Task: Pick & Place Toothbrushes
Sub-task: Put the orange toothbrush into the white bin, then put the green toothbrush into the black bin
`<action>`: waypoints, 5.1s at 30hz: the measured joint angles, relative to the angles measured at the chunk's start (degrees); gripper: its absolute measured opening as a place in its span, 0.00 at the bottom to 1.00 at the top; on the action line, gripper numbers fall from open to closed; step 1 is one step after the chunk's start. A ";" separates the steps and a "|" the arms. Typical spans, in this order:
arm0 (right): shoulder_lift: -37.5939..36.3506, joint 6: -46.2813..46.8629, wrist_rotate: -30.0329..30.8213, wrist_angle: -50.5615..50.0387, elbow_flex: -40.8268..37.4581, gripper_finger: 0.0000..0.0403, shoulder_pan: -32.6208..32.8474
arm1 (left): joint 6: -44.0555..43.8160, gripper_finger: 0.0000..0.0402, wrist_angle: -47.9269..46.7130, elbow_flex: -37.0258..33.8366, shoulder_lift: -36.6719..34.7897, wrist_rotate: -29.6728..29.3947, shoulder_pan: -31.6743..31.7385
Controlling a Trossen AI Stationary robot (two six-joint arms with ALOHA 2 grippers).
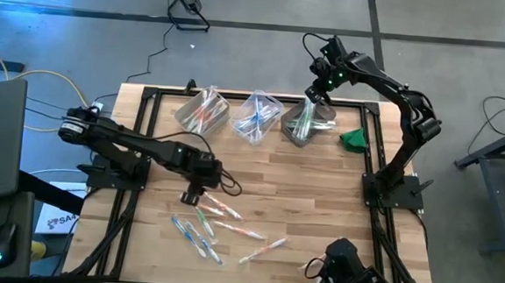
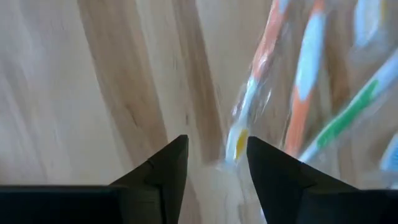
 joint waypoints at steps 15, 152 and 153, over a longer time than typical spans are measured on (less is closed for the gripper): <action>0.02 -0.04 0.00 0.40 0.00 0.01 0.02 | 2.08 0.40 -1.55 -0.16 4.61 2.18 -0.05; 0.04 -6.01 -10.04 -3.52 0.00 0.01 -1.09 | -10.62 0.02 -6.76 10.20 -10.53 -3.63 41.62; 0.04 -6.17 -11.24 -3.50 0.00 0.01 -1.07 | -10.62 0.01 -6.66 10.20 -11.21 -3.63 40.87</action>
